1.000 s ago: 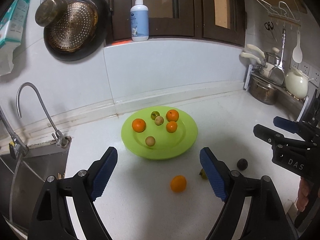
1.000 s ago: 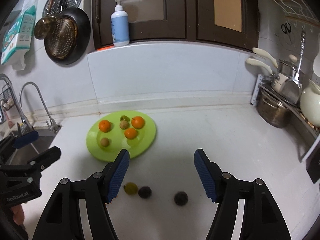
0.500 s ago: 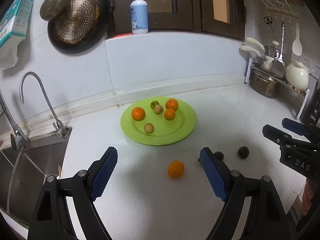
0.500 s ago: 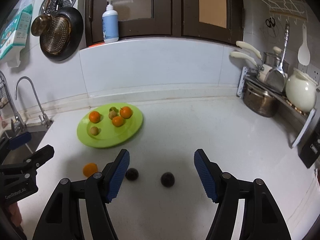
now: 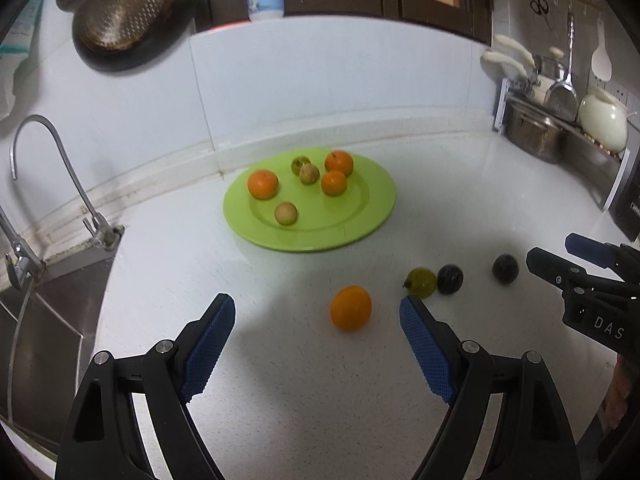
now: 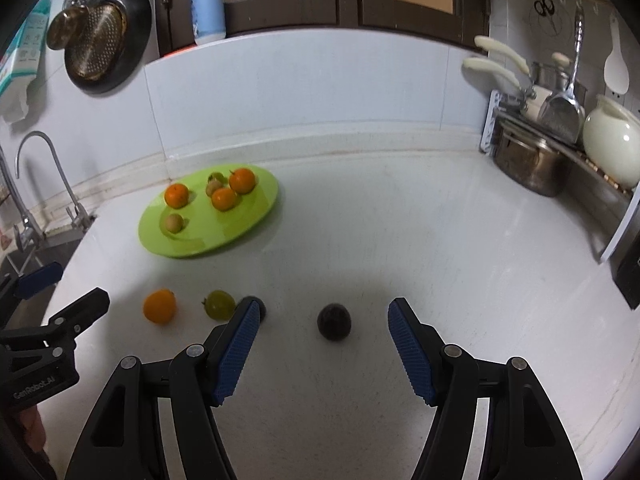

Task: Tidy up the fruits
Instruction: 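Move both grippers back from the plate toward the remaining fruits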

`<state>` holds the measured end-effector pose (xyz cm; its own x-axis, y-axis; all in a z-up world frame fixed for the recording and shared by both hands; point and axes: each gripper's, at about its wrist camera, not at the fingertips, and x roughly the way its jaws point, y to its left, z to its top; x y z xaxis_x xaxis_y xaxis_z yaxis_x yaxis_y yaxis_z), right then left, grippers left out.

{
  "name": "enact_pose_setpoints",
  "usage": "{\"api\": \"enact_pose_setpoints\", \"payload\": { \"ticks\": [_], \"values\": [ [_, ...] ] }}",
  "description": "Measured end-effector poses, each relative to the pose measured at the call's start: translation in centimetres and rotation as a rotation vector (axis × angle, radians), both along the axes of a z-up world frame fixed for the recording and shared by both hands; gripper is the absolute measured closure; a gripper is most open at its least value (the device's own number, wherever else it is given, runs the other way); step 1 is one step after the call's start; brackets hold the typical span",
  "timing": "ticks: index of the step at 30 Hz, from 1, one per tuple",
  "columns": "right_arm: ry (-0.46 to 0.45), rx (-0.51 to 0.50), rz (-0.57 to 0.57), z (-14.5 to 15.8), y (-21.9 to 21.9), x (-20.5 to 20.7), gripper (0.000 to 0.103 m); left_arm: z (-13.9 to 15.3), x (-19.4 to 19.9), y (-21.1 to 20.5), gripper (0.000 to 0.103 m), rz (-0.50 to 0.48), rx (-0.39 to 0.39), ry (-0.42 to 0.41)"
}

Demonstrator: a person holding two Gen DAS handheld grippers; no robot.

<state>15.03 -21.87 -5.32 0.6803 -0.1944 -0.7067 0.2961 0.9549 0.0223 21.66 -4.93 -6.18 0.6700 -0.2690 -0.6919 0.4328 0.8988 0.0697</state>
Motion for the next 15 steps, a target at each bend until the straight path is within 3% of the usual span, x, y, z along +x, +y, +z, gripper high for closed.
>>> {"api": "enact_pose_setpoints", "payload": {
  "ticks": [7, 15],
  "values": [
    [0.039, 0.028, -0.003, -2.1, -0.8, 0.8, 0.036, -2.2, 1.1, -0.9, 0.02, -0.012, 0.029, 0.045],
    [0.079, 0.081, 0.006, -3.8, -1.8, 2.1, 0.047, -3.7, 2.6, -1.9, 0.033, -0.026, 0.034, 0.101]
  ]
}}
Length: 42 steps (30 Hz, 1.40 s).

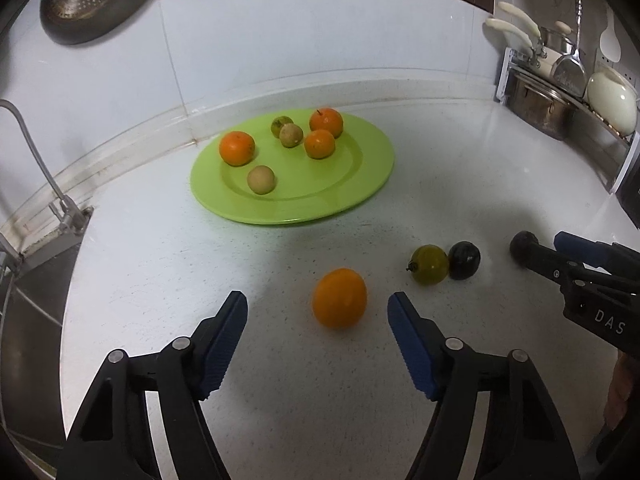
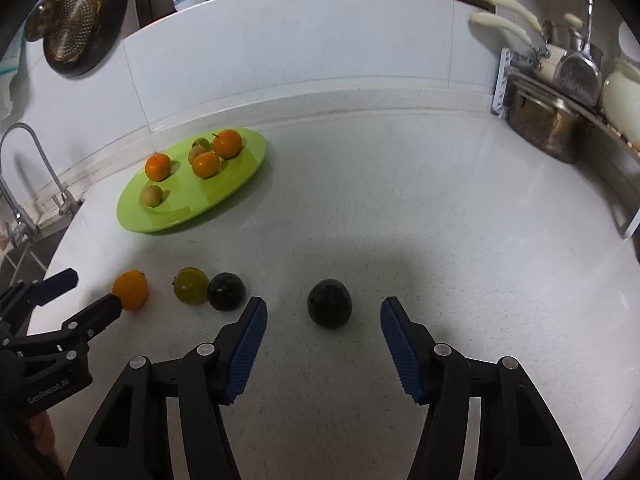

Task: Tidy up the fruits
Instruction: 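Move both grippers back from the plate toward the remaining fruits, then grasp the orange with the left gripper while the right gripper grasps a dark plum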

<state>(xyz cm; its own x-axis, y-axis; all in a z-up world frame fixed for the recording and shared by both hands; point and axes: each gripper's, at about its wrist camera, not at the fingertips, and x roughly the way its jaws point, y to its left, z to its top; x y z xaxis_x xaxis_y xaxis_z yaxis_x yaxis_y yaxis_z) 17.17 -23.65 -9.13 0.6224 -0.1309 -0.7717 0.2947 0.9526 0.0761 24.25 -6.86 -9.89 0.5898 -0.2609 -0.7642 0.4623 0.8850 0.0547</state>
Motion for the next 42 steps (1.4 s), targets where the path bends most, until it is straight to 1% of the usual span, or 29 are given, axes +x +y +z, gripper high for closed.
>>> {"api": "enact_pose_setpoints", "payload": {
  "ticks": [3, 4, 6, 8, 10, 12, 15, 17, 18, 21, 26, 35, 42],
  "values": [
    [0.011, 0.004, 0.009, -0.4, -0.1, 0.4, 0.051, -0.5, 0.6, -0.3, 0.037, 0.0, 0.001, 0.024],
    [0.013, 0.006, 0.01, -0.5, -0.1, 0.5, 0.053, -0.7, 0.8, -0.4, 0.041, -0.002, -0.001, 0.035],
    [0.018, 0.007, 0.014, -0.8, -0.2, 0.7, 0.056, -1.2, 1.2, -0.6, 0.045, 0.001, 0.001, 0.049],
    [0.024, 0.012, 0.014, -1.0, -0.3, 0.9, 0.061, -1.5, 1.5, -0.8, 0.049, 0.002, -0.004, 0.059],
    [0.03, 0.008, 0.017, -1.3, -0.3, 1.2, 0.061, -1.8, 1.8, -0.9, 0.053, -0.001, -0.005, 0.08],
    [0.036, 0.015, 0.019, -1.5, -0.4, 1.3, 0.065, -2.0, 1.8, -1.0, 0.056, -0.004, -0.006, 0.086],
    [0.042, 0.013, 0.026, -1.7, -0.5, 1.5, 0.068, -2.0, 1.8, -1.1, 0.062, -0.01, -0.013, 0.09],
    [0.043, 0.003, 0.028, -1.7, -0.5, 1.6, 0.072, -2.0, 1.8, -1.1, 0.069, -0.019, -0.018, 0.088],
    [0.044, 0.001, 0.029, -1.7, -0.5, 1.6, 0.074, -2.0, 1.7, -1.2, 0.071, -0.024, -0.012, 0.087],
    [0.039, 0.013, 0.031, -1.7, -0.8, 1.6, 0.074, -2.1, 1.6, -1.3, 0.071, -0.029, -0.003, 0.079],
    [0.023, 0.009, 0.041, -1.4, -0.4, 1.3, 0.074, -1.4, 1.2, -1.1, 0.071, -0.039, -0.015, 0.065],
    [-0.031, 0.016, 0.074, 0.6, 0.9, 0.5, 0.074, 0.7, 0.2, -0.1, 0.071, -0.039, -0.054, 0.039],
    [-0.074, 0.006, 0.109, 2.4, 2.1, 0.1, 0.074, 2.5, -0.8, 1.0, 0.071, -0.03, -0.077, 0.003]
  ]
}}
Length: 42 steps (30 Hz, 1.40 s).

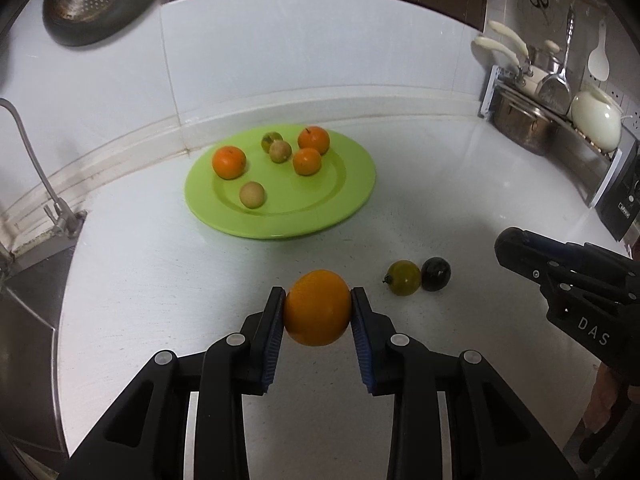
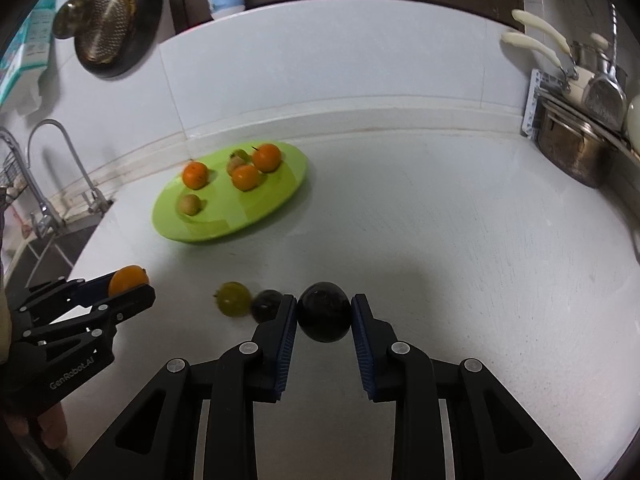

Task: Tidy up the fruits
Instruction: 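Grasp the orange with the left gripper while the right gripper grasps a dark plum, then carry the orange and plum onto the green plate and open both grippers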

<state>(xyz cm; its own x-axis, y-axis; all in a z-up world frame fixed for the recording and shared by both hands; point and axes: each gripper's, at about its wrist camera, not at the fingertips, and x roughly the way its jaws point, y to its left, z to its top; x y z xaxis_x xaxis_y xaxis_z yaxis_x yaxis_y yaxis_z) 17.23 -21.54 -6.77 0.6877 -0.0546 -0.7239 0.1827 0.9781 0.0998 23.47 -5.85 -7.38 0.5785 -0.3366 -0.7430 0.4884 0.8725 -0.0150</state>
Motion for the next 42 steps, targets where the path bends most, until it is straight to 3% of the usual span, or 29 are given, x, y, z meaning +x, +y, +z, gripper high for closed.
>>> {"api": "enact_pose_setpoints", "payload": {
  "ticks": [25, 34, 42],
  "values": [
    [-0.126, -0.026, 0.113, 5.2, 3.8, 1.0, 0.074, 4.9, -0.2, 3.2, 0.071, 0.027, -0.049, -0.13],
    [-0.158, -0.005, 0.153, 6.5, 3.9, 3.8, 0.074, 6.5, 2.0, 3.0, 0.071, 0.032, -0.058, -0.176],
    [-0.175, -0.021, 0.209, 7.3, 4.3, 7.0, 0.074, 6.9, 5.0, 2.4, 0.071, 0.041, -0.063, -0.169]
  ]
}}
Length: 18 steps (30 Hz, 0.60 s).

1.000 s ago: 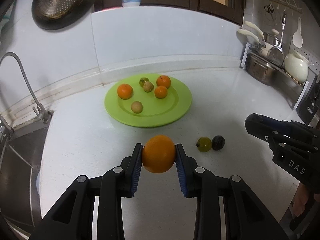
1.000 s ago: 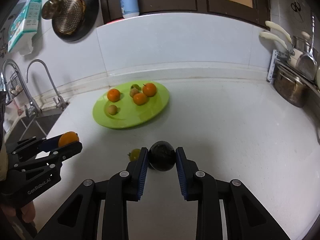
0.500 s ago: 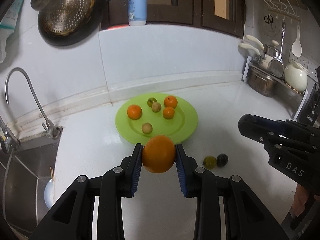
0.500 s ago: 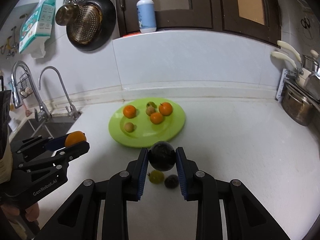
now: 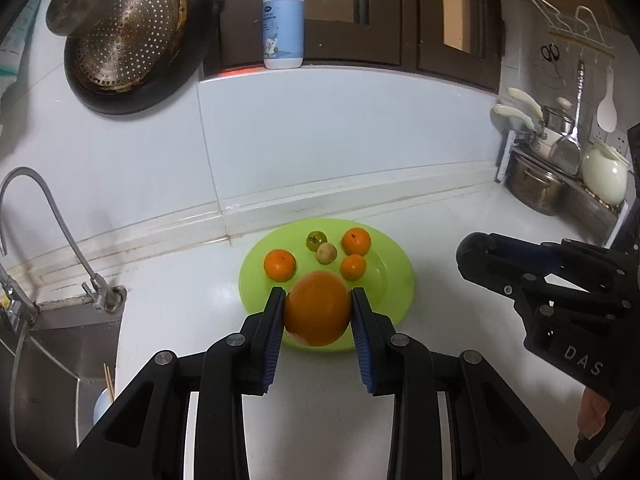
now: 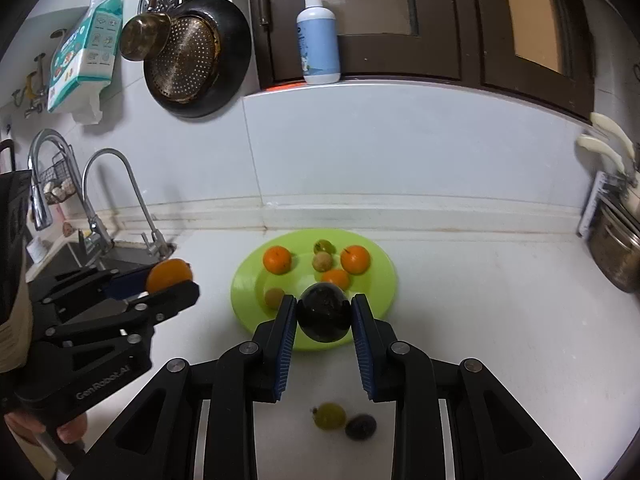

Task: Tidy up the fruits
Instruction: 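Carry the orange and plum onto the green plate and open both grippers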

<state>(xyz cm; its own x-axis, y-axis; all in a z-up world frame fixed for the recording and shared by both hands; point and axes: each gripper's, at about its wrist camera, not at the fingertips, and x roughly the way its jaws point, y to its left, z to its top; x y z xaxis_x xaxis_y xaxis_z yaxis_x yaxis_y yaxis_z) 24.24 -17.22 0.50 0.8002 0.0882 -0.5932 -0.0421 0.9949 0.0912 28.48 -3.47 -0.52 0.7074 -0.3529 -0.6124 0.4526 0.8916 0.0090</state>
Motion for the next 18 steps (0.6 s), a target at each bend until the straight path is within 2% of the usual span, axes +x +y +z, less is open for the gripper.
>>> {"api": "enact_pose_setpoints", "payload": {
  "ticks": [7, 18],
  "values": [
    [-0.002, -0.016, 0.024, -0.1, 0.0, 3.0, 0.074, -0.4, 2.7, -0.8, 0.071, 0.006, 0.018, 0.0],
    [0.075, -0.012, 0.036, -1.9, -1.1, 8.3, 0.074, -2.1, 6.9, -3.0, 0.071, -0.003, 0.071, 0.017]
  ]
}}
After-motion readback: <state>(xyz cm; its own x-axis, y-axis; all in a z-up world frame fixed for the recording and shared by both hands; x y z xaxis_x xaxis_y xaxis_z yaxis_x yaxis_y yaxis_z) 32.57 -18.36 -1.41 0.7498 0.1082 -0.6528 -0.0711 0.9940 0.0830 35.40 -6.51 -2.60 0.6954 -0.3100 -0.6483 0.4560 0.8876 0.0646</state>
